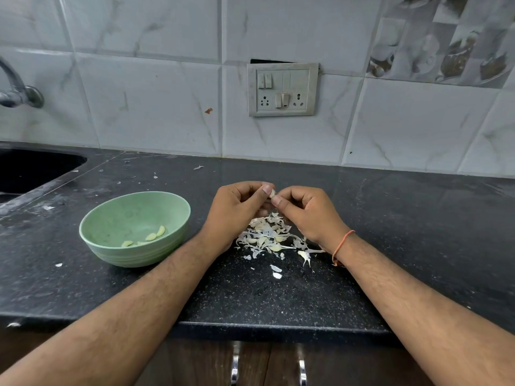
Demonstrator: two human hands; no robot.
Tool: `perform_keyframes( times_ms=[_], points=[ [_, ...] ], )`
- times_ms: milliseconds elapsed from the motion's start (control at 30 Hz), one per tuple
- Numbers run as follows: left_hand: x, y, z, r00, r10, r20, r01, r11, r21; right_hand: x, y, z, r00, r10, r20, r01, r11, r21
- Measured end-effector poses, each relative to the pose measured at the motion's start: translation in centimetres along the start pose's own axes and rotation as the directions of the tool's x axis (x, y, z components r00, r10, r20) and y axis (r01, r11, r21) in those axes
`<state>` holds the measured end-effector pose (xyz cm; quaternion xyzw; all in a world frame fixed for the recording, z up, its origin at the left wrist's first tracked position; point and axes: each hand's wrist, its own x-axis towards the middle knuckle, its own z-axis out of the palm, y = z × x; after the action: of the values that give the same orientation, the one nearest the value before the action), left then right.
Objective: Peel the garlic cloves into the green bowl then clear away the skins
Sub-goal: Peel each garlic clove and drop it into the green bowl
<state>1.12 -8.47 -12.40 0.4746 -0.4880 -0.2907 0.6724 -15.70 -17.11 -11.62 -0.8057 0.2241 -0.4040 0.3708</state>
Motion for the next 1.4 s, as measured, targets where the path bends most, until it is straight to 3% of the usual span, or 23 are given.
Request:
perform_keyframes(
  times_ms=[300,500,600,733,967,1400],
  points=[
    [0.5,0.1,-0.4,0.991,-0.113,-0.071,0.093,0.967,-0.237,0.2,-0.1,-1.0,1.000,0.006,-0.008,-0.006,0.999,-0.049],
    [0.3,0.1,-0.2,0.990,-0.124,-0.070,0.108,0.974,-0.200,-0.4,-0.7,-1.5,0.984,0.040,0.173,-0.014,0.989,-0.146],
    [0.3,0.2,-0.2,0.991,-0.125,-0.056,0.112,0.974,-0.197,-0.3,-0.7,-1.5,0.995,-0.033,0.089,0.050,0.980,-0.195],
    [0.1,0.1,-0.2,0.996,-0.087,-0.036,0.082,0.988,-0.132,0.1,-0.4,-1.3,0.998,0.025,-0.049,-0.029,0.997,-0.072],
    [0.0,-0.1,-0.5,0.998,-0.054,0.042,0.056,0.997,-0.045,0.1,-0.3,-0.5,0.996,0.072,0.047,-0.080,0.980,0.181],
    [0.1,0.1,-0.3,0.997,-0.073,0.020,0.076,0.984,-0.161,0.0,-0.2,-0.7,0.997,0.075,0.014,-0.076,0.966,0.249]
  ],
)
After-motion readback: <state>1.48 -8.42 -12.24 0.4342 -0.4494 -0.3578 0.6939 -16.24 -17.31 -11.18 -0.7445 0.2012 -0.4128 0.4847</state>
